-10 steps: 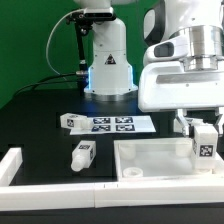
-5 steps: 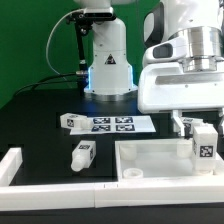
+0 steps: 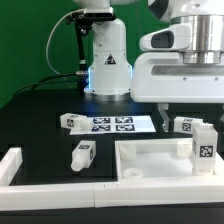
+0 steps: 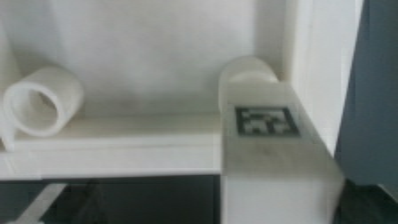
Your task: Assemble one leg
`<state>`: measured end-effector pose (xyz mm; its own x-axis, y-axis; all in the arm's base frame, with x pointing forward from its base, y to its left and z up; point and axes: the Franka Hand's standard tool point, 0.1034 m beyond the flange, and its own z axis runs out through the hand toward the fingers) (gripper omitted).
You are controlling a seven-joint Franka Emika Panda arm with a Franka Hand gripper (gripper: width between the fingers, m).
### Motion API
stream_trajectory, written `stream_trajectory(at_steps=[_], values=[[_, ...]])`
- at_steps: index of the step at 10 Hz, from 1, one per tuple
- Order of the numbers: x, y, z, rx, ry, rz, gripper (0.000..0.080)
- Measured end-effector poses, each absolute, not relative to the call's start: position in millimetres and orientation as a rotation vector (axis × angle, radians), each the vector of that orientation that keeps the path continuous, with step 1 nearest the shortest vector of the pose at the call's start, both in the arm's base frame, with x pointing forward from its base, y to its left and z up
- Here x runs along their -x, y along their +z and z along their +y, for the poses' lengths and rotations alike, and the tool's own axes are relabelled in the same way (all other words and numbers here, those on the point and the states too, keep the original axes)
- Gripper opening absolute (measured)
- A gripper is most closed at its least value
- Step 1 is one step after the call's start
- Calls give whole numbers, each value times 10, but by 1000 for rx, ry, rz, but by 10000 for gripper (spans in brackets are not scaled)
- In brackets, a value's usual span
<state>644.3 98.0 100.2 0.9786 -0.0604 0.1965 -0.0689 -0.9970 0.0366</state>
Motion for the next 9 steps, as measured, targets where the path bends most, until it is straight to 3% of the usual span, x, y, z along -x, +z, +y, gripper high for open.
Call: stream_trajectory(at_steps=[9], values=[[-6428,982,972,-3081,299,-101,649]])
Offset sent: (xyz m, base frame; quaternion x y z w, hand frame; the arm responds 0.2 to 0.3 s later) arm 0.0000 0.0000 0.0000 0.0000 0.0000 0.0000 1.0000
